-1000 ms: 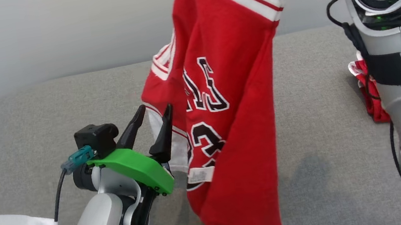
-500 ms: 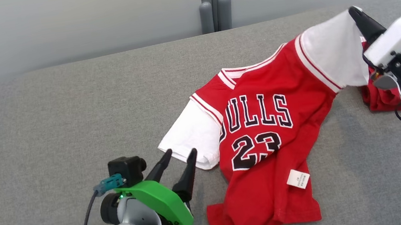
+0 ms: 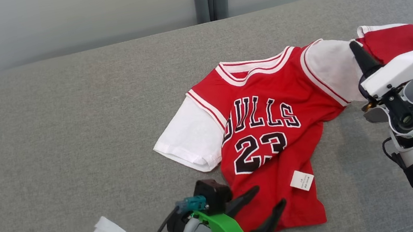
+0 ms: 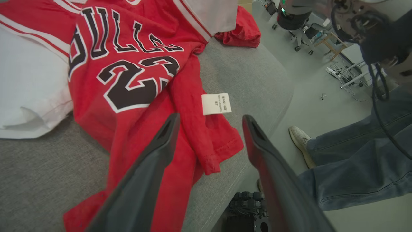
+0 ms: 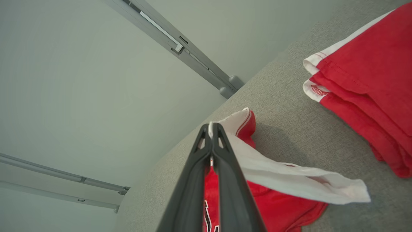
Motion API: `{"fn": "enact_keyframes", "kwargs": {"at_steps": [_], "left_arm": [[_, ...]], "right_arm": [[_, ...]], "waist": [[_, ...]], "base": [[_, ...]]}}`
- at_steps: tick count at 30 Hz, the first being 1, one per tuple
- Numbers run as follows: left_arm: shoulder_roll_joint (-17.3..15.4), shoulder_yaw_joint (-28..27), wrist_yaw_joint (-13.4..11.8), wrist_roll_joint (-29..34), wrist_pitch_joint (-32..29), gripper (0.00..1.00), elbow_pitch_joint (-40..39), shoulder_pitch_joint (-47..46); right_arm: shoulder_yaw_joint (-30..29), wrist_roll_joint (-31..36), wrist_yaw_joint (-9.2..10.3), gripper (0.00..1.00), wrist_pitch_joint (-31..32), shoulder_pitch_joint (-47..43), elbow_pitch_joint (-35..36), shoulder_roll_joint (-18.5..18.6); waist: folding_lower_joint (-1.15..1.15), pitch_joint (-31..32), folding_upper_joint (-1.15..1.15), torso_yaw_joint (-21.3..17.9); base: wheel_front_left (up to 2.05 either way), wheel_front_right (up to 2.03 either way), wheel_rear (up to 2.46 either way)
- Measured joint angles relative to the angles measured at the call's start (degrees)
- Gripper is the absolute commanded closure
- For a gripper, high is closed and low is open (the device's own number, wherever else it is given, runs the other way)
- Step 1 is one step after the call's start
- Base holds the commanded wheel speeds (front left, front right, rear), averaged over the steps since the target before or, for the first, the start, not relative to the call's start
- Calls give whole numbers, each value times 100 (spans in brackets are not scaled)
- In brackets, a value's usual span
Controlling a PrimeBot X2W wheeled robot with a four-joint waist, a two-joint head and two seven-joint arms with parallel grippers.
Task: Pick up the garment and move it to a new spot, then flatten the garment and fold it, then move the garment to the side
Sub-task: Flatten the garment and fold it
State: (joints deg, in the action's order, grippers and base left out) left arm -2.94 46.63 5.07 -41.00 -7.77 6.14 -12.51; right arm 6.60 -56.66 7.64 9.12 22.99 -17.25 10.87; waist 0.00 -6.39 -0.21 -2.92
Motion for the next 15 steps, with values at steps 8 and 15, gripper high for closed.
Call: {"fn": "enact_keyframes", "kwargs": {"at_steps": [8,15], "left_arm": [[-10,491,-3,411,-339,0,180,-106],[-10,546,-91,615,-483,0,505,-271]], "right_arm": [[259,-37,-7,100,-121,9,120,-367],[287,-38,-116,100,-255,35,118,-423]], "waist": [[0,-157,0,-229],[0,-312,0,-482]], "base": [[0,0,0],[0,0,0]]}}
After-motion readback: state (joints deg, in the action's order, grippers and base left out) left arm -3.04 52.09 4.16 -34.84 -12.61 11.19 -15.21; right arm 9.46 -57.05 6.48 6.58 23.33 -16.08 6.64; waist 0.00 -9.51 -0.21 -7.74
